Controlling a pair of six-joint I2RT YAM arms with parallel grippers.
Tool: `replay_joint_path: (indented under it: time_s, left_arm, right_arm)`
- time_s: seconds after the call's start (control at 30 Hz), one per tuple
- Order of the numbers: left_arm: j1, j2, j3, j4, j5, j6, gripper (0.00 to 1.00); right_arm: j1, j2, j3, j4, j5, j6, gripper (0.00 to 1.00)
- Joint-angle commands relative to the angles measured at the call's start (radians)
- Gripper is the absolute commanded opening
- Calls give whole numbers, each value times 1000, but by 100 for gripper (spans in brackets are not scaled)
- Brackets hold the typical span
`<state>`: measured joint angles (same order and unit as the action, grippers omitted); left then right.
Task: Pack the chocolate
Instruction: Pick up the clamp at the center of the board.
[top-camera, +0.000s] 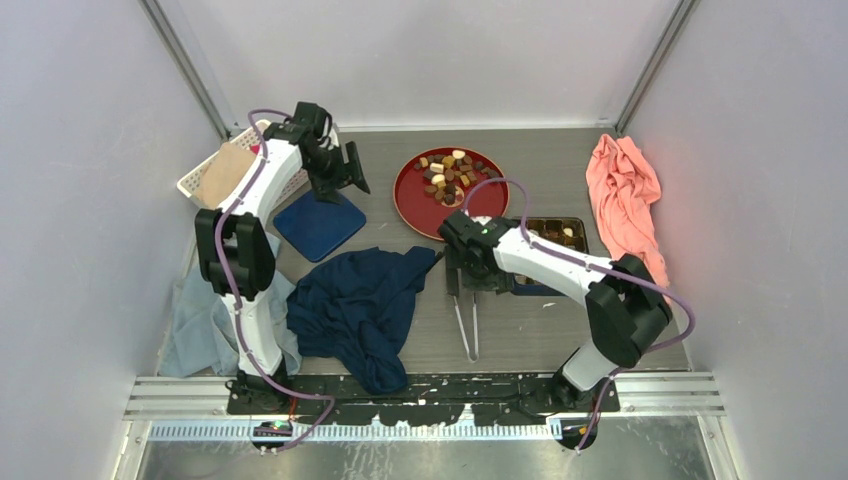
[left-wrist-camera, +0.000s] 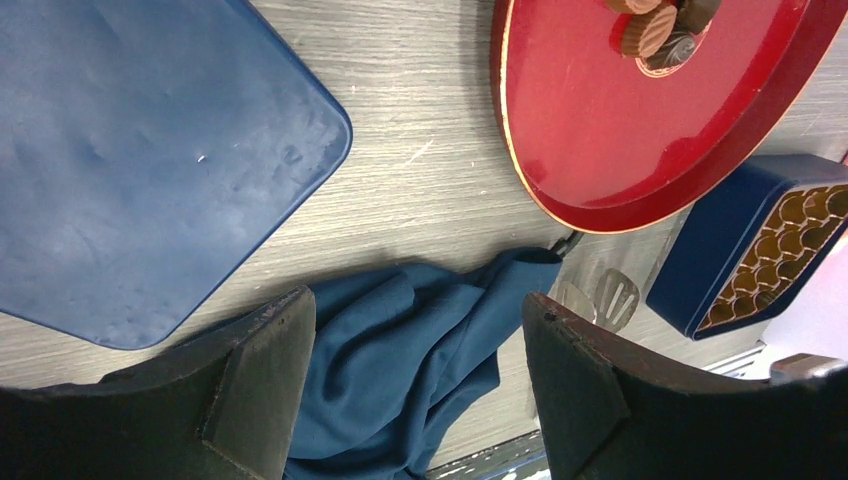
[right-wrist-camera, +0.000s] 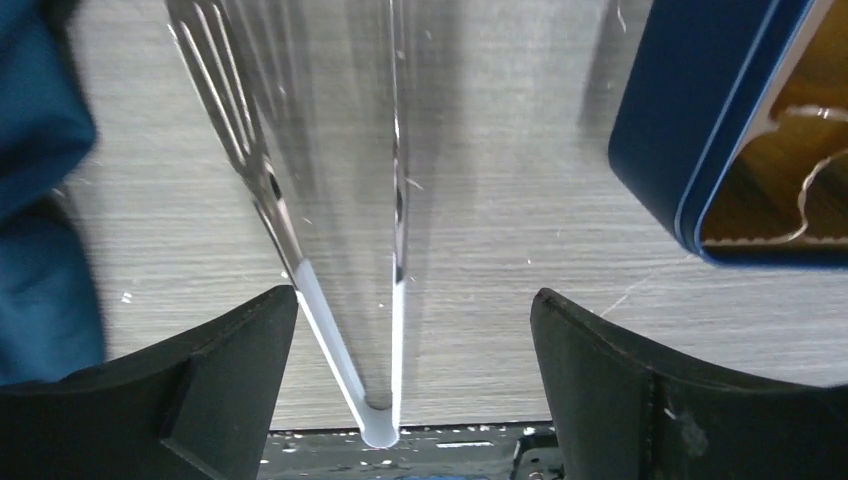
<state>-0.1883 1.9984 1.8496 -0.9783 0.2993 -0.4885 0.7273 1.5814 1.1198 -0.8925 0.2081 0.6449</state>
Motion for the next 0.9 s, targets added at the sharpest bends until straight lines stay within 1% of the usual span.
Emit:
replay_joint_path:
  time_s: [0.0,0.03,0.17,0.2,0.33,0.53,0.6,0.77,0.87]
  left_arm:
    - [6,-67,7,13,12,24,76]
    - [6,-68,10,10,12,27,76]
    - [6,-69,5,1,19,34,76]
    - [6,-70,2,-4,24,35,76]
    - [4,-79,-21,0,40,32,76]
    - [3,-93,-45,13,56,21,76]
    - [3,-98,-50,14,54,21,76]
    - [3,-102,-48,13,51,22,76]
    - [3,-98,-46,15,57,20,76]
  right_arm:
    - [76,-86,-67,16,103,114,95]
    - [97,-95,-87,34,103,131,96]
    - [212,-137,-149,92,184,172,98]
    - [228,-139,-158,108,182,178,98]
    - [253,-93,-174,134,163,212,99]
    - [258,16,-182,206,161,216,98]
    - [258,32,-194,240,155,213,95]
    - [257,41,-223,274,168,210,83]
    - [251,47,-240,291,164,211,74]
